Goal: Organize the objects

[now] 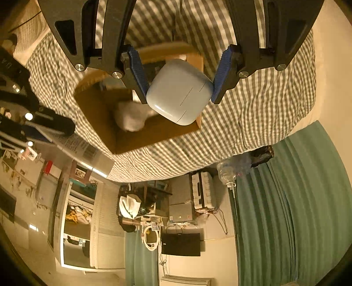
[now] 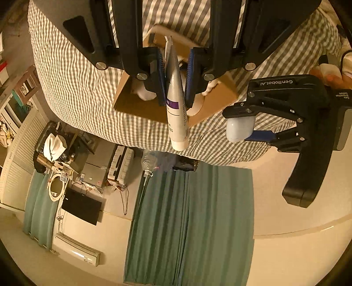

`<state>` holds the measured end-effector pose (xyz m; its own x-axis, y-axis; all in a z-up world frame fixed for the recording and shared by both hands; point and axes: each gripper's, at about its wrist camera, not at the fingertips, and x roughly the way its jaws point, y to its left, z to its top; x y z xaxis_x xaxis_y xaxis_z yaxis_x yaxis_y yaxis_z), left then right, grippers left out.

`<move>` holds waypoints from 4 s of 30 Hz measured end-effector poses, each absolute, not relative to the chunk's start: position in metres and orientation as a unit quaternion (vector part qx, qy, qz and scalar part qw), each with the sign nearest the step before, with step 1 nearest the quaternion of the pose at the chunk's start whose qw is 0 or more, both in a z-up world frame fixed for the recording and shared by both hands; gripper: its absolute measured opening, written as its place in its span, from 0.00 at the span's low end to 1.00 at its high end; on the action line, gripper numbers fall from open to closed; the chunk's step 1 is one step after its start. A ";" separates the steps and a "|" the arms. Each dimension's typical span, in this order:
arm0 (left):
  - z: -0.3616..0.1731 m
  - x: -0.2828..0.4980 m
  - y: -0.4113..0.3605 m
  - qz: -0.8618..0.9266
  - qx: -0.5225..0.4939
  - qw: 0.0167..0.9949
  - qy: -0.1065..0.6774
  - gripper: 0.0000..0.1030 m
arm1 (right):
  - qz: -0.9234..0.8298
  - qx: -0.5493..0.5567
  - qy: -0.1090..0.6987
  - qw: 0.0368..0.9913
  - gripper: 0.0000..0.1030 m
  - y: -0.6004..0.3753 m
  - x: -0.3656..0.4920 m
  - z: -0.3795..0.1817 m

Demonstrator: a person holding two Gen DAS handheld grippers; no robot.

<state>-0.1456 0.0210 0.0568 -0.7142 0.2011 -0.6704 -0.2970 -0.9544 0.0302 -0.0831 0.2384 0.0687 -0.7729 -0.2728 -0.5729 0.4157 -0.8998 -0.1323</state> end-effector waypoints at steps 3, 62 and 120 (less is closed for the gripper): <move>0.060 -0.164 0.022 0.923 -0.354 0.139 0.062 0.56 | -0.932 0.289 0.123 0.183 0.15 0.239 -0.103 0.069; 0.076 -0.178 0.007 0.940 -0.297 0.143 0.084 0.93 | -0.951 0.270 0.109 0.103 0.87 0.249 -0.114 0.114; 0.006 -0.102 -0.031 0.957 -0.278 0.071 0.053 1.00 | -0.946 0.308 0.059 -0.081 0.98 0.228 -0.050 0.047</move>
<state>-0.1019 -0.0311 0.0062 -0.8360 0.1054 -0.5385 -0.1644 -0.9844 0.0626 -0.0499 0.2277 0.0469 -0.7972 0.1902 -0.5730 -0.1173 -0.9798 -0.1622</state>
